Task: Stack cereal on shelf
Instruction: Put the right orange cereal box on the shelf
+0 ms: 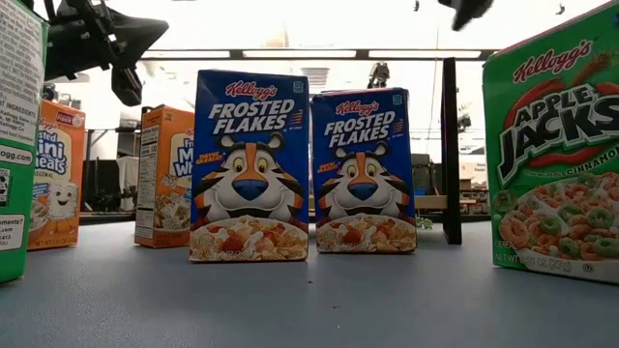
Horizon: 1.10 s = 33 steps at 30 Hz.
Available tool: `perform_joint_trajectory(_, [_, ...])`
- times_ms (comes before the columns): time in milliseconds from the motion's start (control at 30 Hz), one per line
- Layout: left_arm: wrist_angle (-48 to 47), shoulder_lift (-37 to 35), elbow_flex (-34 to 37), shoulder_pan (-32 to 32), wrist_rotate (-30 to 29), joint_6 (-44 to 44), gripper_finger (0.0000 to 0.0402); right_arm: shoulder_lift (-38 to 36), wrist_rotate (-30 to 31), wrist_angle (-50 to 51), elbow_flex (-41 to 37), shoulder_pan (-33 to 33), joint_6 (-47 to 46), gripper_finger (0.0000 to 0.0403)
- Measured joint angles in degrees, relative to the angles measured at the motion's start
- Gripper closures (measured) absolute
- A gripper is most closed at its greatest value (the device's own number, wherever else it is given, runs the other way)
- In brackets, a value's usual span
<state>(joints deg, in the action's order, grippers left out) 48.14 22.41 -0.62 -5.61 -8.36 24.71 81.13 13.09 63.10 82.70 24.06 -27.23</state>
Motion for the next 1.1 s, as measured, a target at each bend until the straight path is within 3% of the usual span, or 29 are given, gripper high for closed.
perform_joint_trajectory(300, [-0.04,0.09,0.0,0.0,0.0,0.0,0.0402,-2.31,3.5,2.23,-4.58,6.86,-14.68,0.0392])
perform_joint_trajectory(433, [-0.04,0.11,0.0,0.0,0.02,-0.24,0.0402,-2.92,4.57,2.17,-7.69,8.7,-22.0,0.037])
perform_joint_trajectory(867, [-0.26,0.34,0.0,0.0,0.0,-0.42,0.0402,-3.18,4.94,4.01,-11.84,13.1,-31.22,0.0189])
perform_joint_trajectory(1100, [-0.7,0.4,0.0,-0.01,0.0,-0.44,0.0402,-3.18,4.95,4.54,-12.89,15.91,-36.96,0.012])
